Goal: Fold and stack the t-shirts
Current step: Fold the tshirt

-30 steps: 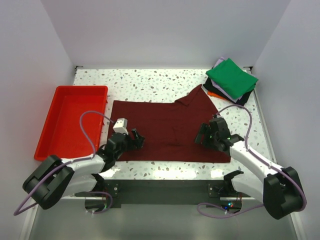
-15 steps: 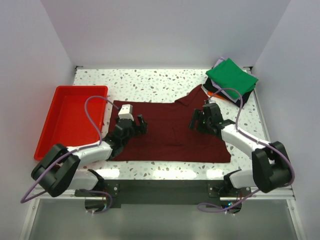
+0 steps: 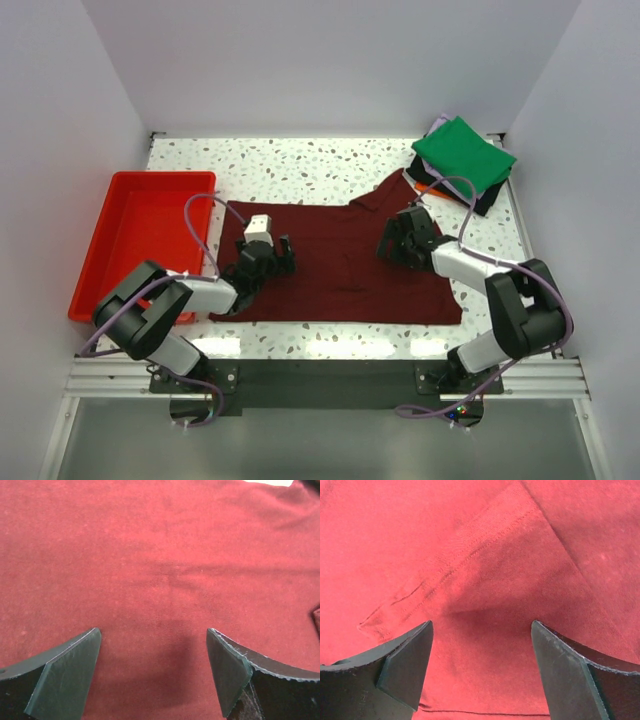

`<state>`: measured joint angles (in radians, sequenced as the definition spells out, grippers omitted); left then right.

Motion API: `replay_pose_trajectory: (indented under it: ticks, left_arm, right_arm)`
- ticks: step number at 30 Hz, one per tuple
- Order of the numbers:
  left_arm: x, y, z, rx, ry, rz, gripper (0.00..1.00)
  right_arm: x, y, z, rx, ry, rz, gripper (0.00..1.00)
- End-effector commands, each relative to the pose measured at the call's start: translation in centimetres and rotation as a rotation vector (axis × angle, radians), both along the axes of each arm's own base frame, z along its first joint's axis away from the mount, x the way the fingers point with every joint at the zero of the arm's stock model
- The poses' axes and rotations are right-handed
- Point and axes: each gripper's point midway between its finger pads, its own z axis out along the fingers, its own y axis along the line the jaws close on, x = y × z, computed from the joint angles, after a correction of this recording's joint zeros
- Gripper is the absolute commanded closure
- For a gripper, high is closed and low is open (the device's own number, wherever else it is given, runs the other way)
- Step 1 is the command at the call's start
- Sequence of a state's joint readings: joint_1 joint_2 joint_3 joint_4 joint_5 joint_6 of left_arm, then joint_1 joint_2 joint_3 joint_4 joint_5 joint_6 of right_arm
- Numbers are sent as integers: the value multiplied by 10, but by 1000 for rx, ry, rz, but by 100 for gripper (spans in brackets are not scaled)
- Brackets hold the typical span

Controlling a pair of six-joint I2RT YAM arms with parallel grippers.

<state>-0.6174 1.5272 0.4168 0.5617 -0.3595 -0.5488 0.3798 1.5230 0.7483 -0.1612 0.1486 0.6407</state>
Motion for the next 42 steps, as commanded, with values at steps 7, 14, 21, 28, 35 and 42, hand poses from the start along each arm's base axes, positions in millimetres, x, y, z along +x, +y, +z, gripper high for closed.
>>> replay_pose_trajectory:
  ticks: [7,14,21,28,35,42]
  left_arm:
    - [-37,15,-29,-3,66,22,9]
    - [-56,15,-35,-8,87,-1,9]
    - [-73,2,-34,-41,89,-68,9]
    - [-41,-4,16,-35,-43,-31,3]
    - [17,22,68,-20,-139,73,2]
    - [73,55,78,80,-127,183,8]
  right_arm:
    - [-75,-33,-31,-45,182,-112,13]
    - [-105,-50,-20,-61,197,-166,9]
    - [-123,-66,-17,-91,192,-208,8]
    - [-83,-57,24,-85,67,-161,8]
    - [-7,-45,104,-93,-161,-116,8]
    - [80,-65,135,-36,-275,-177,12]
